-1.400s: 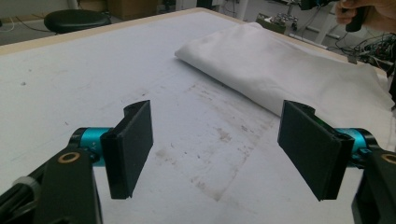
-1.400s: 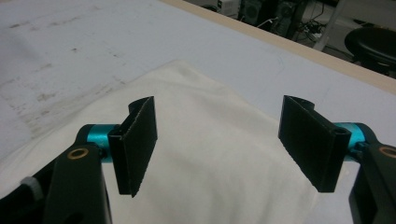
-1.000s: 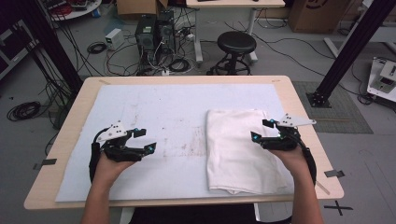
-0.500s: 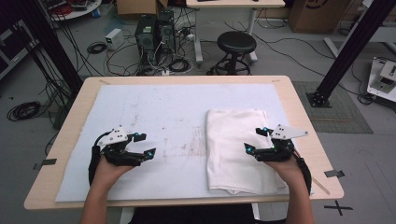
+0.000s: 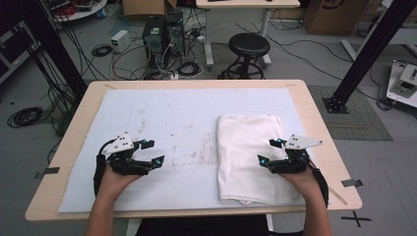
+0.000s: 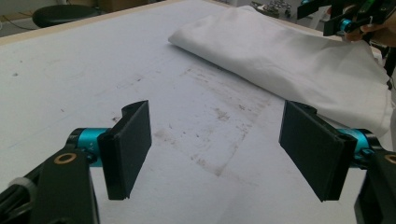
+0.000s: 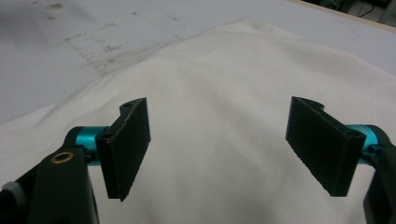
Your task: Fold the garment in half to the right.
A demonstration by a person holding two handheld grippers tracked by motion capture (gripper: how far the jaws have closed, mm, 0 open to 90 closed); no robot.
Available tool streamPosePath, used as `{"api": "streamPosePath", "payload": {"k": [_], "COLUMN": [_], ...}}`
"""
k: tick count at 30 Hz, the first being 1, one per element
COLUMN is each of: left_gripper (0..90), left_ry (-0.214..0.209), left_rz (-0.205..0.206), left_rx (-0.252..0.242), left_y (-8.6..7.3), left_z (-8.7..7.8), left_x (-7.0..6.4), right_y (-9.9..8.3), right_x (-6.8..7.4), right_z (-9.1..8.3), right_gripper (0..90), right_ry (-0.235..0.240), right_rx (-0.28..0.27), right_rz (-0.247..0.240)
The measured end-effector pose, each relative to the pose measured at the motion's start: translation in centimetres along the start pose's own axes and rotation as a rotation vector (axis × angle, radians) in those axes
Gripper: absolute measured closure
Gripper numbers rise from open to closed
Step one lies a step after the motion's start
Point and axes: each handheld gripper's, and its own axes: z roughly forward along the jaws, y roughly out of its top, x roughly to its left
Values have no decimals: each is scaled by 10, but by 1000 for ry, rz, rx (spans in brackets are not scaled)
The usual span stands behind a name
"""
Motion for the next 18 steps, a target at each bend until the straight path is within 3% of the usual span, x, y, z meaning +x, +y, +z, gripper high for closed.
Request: {"api": "streamPosePath", "payload": {"k": [18], "left_gripper": [253], "left_ry": [10], "left_rz": [-11], "left_rx": [-9], "left_y": [-1], "left_z": [-5], "left_x": [2], "right_y": [1], "right_x": [4], "right_z": [5], "right_gripper": [223], "right_ry": [11], "right_rx": [22], "right_rz": [-6]}}
